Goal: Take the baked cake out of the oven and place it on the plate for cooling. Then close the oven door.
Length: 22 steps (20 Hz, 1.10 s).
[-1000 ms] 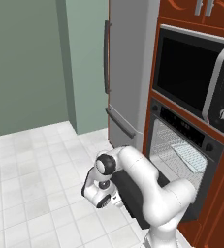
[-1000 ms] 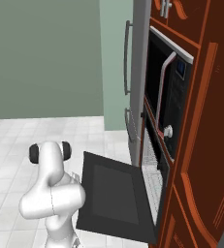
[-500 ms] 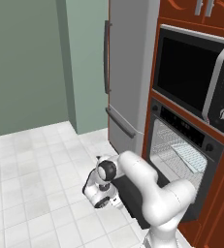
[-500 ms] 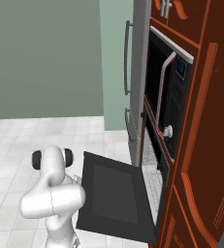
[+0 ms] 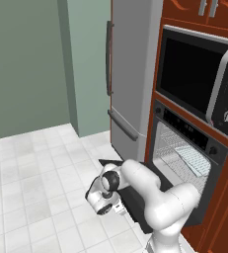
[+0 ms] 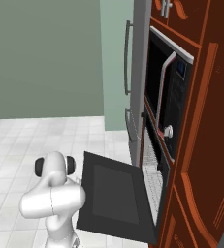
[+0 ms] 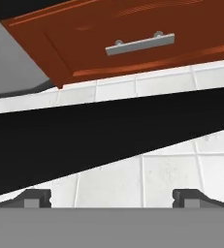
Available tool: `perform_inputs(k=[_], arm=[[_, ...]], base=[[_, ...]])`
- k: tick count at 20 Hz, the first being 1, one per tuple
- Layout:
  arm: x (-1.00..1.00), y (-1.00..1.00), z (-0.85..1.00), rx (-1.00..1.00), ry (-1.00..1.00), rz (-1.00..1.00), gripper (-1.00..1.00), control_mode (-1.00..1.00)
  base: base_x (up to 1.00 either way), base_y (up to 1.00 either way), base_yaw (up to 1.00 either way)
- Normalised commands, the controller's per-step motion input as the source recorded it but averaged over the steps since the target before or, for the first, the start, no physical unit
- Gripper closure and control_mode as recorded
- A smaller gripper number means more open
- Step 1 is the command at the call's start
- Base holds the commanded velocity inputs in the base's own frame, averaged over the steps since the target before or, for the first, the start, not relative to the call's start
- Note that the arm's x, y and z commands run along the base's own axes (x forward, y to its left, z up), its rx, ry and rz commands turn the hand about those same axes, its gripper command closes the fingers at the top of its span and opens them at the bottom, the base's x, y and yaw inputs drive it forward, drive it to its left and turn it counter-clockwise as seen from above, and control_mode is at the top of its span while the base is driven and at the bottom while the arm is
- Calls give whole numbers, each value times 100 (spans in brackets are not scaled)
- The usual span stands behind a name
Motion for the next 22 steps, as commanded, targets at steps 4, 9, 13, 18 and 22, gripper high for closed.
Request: perform_inputs(k=[4, 9, 13, 18, 22], arm=[[0, -7, -3, -2, -8, 0, -100, -100], [0, -22, 0, 0, -7, 0, -100, -100], [0, -30, -1, -2, -12, 0, -100, -100], [0, -19, -6, -15, -24, 0, -100, -100], [0, -11, -4, -23, -28, 0, -100, -100]], base=[[0, 0, 0], [0, 0, 0], [0, 0, 0], [0, 0, 0], [0, 0, 0]])
